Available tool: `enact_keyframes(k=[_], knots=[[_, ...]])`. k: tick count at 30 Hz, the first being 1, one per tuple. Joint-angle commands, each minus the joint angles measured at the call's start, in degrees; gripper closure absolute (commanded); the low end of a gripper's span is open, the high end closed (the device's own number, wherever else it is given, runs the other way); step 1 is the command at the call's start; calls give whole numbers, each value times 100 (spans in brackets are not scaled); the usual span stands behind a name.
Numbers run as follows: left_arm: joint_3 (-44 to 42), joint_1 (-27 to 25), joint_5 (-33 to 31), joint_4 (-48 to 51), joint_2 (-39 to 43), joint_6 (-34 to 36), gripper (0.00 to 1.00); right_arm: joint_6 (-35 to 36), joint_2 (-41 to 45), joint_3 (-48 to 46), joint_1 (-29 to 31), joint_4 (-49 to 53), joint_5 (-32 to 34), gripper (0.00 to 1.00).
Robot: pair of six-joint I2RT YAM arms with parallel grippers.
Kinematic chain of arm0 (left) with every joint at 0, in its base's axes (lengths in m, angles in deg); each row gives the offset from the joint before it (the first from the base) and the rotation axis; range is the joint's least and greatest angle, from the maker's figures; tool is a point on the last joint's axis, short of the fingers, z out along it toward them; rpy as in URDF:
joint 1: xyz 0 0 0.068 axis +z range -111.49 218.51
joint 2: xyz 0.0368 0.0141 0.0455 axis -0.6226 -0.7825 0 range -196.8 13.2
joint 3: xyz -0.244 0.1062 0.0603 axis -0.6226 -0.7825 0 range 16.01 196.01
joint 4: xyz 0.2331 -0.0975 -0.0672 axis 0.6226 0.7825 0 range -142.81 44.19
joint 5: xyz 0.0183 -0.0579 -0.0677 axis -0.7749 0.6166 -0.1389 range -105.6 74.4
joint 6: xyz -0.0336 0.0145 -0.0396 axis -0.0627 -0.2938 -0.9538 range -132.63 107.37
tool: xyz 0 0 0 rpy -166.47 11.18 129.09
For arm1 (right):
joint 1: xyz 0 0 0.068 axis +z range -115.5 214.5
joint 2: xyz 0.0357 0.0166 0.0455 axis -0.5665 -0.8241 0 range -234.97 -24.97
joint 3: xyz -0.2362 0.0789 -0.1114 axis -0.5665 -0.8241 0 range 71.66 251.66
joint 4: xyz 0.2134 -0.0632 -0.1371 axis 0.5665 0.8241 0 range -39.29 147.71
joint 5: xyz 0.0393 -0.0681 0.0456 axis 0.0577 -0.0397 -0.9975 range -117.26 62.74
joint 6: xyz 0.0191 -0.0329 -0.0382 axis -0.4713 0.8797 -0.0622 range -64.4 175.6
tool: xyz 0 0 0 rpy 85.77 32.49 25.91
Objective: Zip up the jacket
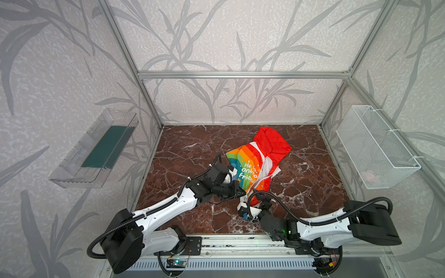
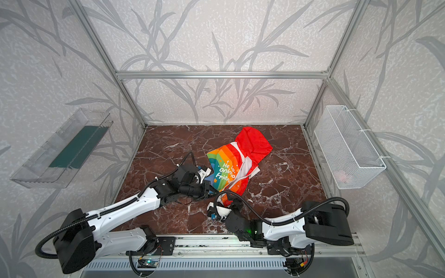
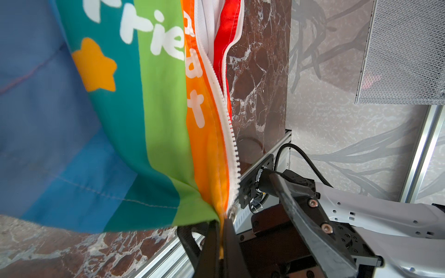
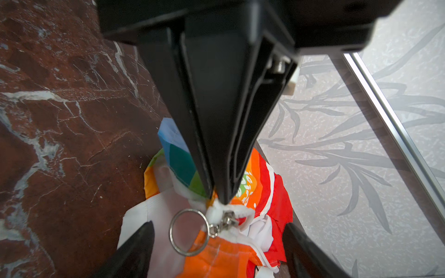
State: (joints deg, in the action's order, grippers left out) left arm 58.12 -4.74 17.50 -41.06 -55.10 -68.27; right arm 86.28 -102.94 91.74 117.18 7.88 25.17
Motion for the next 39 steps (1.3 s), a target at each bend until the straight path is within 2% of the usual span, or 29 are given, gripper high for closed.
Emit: enact_keyframes(k=[1,13,25,34,39], knots=[[-89,35,-7,-67,184,-61,100,-133,-18,84,-36,-445,15,16],[-169,42,-50,-59,290,-35,100,-270,359,263,-67,-35,10,17],[-183,40,-54,-49,309,-26,100,-481,713,333,-68,690,-300,27],[-178,44,-50,-15,325,9,100,-768,913,234,-68,868,-329,46],[-194,41,-72,-24,333,9,100,-802,1062,172,-72,859,-349,66]])
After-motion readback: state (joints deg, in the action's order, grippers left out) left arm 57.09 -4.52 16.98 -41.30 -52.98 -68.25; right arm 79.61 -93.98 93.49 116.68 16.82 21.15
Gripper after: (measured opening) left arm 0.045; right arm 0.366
